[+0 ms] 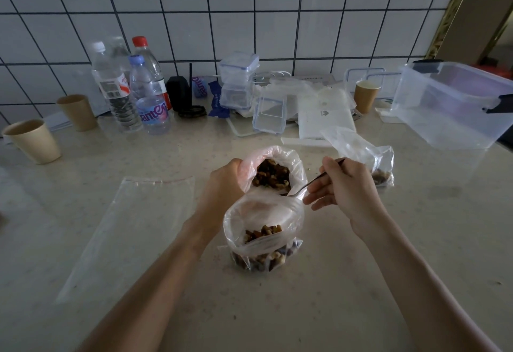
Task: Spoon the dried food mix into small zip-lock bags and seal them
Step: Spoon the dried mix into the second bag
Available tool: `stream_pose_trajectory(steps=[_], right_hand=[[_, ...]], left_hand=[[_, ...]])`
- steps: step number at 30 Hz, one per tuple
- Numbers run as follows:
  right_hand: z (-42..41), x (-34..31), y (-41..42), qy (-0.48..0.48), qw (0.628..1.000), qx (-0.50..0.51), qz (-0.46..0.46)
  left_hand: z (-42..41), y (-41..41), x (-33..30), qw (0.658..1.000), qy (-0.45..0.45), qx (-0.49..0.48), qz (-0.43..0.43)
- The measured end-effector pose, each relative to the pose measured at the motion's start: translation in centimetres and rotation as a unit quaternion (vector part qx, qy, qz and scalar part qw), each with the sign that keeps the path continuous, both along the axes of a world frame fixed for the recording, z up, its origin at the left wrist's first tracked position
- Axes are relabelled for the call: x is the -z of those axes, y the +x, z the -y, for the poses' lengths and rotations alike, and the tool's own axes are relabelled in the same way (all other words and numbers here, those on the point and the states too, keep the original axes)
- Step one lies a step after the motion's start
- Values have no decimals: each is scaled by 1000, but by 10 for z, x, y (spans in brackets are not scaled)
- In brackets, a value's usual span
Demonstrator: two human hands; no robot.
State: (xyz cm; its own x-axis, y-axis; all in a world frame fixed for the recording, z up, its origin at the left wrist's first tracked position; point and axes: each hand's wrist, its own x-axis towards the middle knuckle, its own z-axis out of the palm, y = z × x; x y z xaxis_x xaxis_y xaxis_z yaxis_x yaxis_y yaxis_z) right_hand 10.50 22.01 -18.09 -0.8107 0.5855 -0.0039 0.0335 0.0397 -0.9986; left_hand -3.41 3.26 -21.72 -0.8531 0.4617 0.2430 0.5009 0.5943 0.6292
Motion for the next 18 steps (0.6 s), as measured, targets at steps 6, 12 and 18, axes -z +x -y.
stream_pose_trajectory(steps=[6,12,18], right_hand=[[1,6,-4,41,998,26,-45],[8,9,-7,95,993,30,-57],[3,1,-3,45,998,4,-48]], left_hand=[[-2,-3,4,999,-15,24,40],[-2,-1,4,996,-49,60,37],[-2,-2,7,997,-56,60,14]])
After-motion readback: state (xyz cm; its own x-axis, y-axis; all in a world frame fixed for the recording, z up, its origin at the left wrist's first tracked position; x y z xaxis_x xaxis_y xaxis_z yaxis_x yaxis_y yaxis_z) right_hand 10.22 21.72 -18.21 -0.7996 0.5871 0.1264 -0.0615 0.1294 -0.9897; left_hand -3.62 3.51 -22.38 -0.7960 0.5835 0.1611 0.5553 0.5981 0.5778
